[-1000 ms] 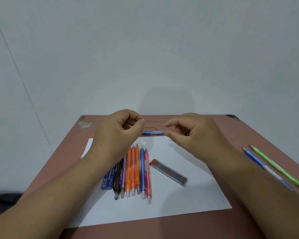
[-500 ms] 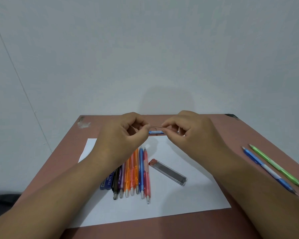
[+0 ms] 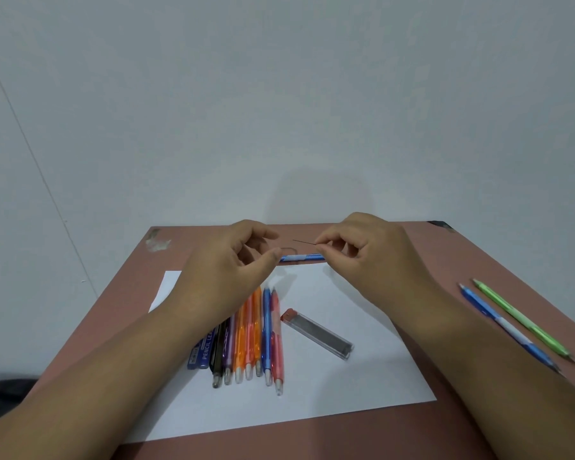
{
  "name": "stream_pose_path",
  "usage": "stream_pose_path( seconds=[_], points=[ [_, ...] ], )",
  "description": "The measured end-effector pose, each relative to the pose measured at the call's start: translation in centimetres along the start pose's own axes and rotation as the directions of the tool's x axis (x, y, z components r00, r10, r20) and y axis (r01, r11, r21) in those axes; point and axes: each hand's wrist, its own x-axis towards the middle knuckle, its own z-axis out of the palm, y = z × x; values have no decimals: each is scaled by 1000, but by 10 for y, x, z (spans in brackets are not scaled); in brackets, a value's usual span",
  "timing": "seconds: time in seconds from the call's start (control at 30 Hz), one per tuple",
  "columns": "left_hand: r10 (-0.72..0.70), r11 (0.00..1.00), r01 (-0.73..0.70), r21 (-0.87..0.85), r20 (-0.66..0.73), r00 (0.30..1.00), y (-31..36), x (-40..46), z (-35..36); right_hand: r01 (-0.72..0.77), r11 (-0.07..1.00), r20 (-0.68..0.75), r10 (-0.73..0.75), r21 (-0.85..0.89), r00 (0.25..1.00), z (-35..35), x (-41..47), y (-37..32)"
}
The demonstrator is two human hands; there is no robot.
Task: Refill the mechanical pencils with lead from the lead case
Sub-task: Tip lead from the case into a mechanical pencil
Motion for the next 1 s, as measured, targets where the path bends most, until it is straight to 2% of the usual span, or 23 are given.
stream_pose_path(
  seconds=[0.1, 0.23, 0.3, 0.4, 0.57, 0.7, 0.87, 1.0],
  points=[
    [-54, 996, 49, 81, 54, 997, -3, 3, 0, -14, 1000, -7, 14, 18, 1000, -1, 0, 6],
    [-91, 989, 83, 125, 59, 994, -2, 11, -1, -46, 996, -53, 50, 82, 997, -3, 1, 16],
    [-122, 974, 97, 205, 113, 986, 3, 17, 2, -67, 991, -62, 75, 112, 995, -5, 2, 19],
    [-154, 920, 64, 386, 207, 966, 11, 29, 7, -75, 990, -53, 82, 123, 995, -6, 2, 22],
    [-232, 829, 9, 560, 328, 916, 13, 58, 27, -104, 983, -40, 111, 151, 993, -5, 2, 23],
    [-194, 828, -56, 558, 378, 905, 5, 70, 40, -118, 979, -30, 124, 167, 992, -7, 1, 23],
    [-56, 820, -196, 537, 417, 907, 3, 69, 43, -109, 979, -33, 116, 171, 993, -7, 2, 23],
    [-71, 822, -182, 540, 415, 907, 0, 68, 36, -79, 985, -49, 87, 156, 995, -9, 2, 22]
  ],
)
